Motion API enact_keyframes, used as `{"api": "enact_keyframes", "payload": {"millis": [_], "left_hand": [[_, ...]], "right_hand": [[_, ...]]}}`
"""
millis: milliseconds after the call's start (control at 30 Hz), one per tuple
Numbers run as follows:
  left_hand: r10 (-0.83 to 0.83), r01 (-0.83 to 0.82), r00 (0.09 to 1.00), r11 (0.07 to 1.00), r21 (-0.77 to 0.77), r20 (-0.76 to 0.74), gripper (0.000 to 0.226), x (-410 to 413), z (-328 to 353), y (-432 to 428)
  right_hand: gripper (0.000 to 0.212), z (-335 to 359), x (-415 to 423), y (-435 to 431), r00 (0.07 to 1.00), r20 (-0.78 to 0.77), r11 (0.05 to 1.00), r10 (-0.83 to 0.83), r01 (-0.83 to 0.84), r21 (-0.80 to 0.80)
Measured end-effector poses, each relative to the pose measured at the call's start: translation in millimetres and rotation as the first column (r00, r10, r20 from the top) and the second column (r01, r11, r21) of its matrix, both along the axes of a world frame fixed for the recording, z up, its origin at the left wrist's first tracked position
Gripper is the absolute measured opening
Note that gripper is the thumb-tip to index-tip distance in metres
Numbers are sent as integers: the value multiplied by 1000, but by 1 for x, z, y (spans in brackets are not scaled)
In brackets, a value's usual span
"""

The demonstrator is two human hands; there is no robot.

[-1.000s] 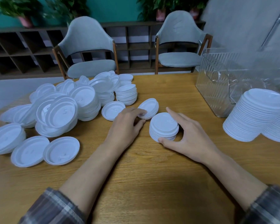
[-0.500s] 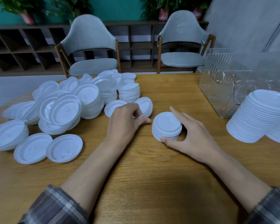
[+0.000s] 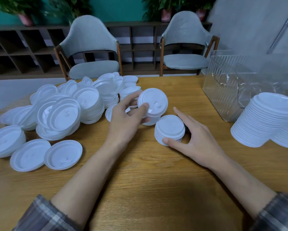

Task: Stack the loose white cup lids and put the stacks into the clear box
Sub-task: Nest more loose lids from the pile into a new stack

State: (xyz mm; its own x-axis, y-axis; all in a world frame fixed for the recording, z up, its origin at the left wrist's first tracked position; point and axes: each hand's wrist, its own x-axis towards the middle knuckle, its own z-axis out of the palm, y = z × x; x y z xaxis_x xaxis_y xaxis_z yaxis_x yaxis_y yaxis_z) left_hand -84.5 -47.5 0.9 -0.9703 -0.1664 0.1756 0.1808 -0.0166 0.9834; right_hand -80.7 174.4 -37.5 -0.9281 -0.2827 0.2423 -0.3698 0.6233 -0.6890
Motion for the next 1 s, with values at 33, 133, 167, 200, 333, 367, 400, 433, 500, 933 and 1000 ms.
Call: {"api": "enact_keyframes", "payload": {"millis": [33,133,167,200,333,367,400,433,500,933,1000], "left_hand": [[-61,60,998,998,31,32,40,1,0,1],[-173,176,984,983,-56,47,42,-1,-6,2],[-161,163,987,973,-165,24,40,-1,-9,2],[-148,141,989,951,-276,-3,38,-2,-11,2],[-109,55,991,856,-513,-76,35,2,-15,3],[-95,38,992,846,-532,-80,36,2,-15,3],[-82,26,993,841,-540,-80,37,2,-16,2],[-73,20,995,837,-547,-74,38,2,-17,2],[-67,28,997,825,-565,-48,39,1,-17,1],[-95,17,990,826,-564,-108,48,5,-23,12],[-91,3,988,815,-580,-124,53,6,-24,14]], "right_hand": [[100,1,0,0,1000,6,1000,5,-5,-9],[103,2,0,0,1000,19,1000,7,-6,-31],[104,2,0,0,1000,16,999,5,-5,-37],[105,3,0,0,1000,12,999,5,-5,-41],[101,2,0,1,1000,-11,1000,12,-13,-26],[99,1,-1,2,1000,-16,1000,11,-12,-22],[96,0,-1,2,1000,-24,1000,10,-10,-14],[93,0,-2,2,999,-32,1000,9,-9,-5],[88,-2,-2,1,999,-36,1000,7,-7,11],[89,1,-1,1,1000,-11,1000,7,-7,9],[96,2,0,0,1000,1,1000,9,-9,-3]]}}
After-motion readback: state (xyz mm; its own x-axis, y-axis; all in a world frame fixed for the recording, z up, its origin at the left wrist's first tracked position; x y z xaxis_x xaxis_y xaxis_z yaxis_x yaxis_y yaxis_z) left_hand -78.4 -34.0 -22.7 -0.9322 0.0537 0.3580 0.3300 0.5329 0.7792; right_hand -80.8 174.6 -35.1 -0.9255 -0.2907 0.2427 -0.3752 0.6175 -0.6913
